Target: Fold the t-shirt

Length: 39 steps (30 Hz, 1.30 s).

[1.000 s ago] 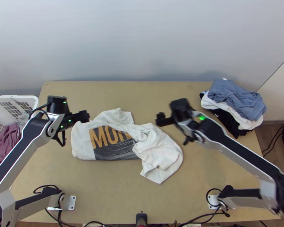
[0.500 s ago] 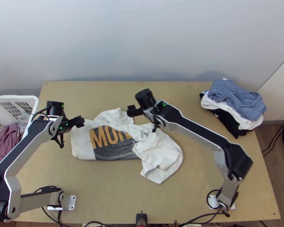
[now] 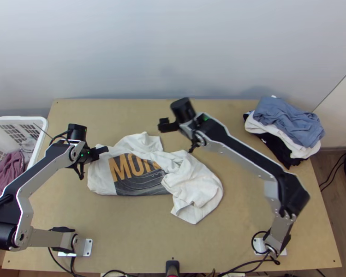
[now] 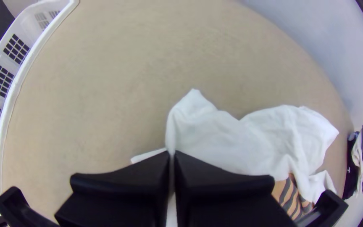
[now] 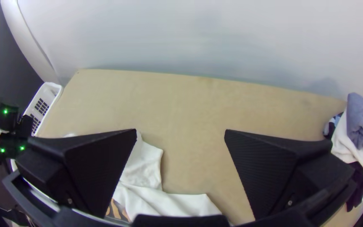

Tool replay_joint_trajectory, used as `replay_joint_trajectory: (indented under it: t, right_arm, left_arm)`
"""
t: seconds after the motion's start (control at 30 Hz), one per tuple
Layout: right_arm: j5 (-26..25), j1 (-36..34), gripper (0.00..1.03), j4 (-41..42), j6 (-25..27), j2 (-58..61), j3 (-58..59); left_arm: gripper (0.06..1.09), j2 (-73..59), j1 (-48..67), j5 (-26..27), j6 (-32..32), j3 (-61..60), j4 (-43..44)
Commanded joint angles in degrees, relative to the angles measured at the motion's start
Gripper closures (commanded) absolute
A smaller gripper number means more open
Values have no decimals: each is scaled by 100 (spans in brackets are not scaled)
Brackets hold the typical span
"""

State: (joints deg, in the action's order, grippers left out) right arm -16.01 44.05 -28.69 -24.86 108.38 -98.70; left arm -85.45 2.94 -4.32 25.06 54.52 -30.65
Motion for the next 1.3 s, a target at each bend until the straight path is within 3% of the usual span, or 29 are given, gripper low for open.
replay_joint_trajectory:
  t: [0.0,0.3,0.57,0.67,0.73,0.9,1.07,1.27]
  right_arm:
    - [1,-345,5,-207,-36,-607,333]
    - [-7,-960,5,-647,482,-1416,316]
    - [-16,-1250,5,-937,474,-1820,404]
    - [-43,-1250,5,-937,447,-1952,544]
    - [-51,-1259,5,-946,403,-2014,606]
    - [-60,-1338,5,-946,368,-2145,746]
    - [-69,-1435,5,-955,368,-2304,896]
    - [-69,-1760,5,-955,315,-2488,1028]
  left_arm:
    - [104,222,-171,1,-19,436,-99]
    - [104,398,-1278,265,-63,2757,-758]
    - [104,2,-2096,282,-54,5771,-986]
    - [105,-33,-1946,581,-63,6861,-1250]
    - [105,2,-1384,599,-238,7362,-1373]
    - [105,266,805,581,-651,7345,-1830]
    - [105,231,3248,335,-792,6378,-2155]
    - [105,-33,4971,186,-783,4919,-1821]
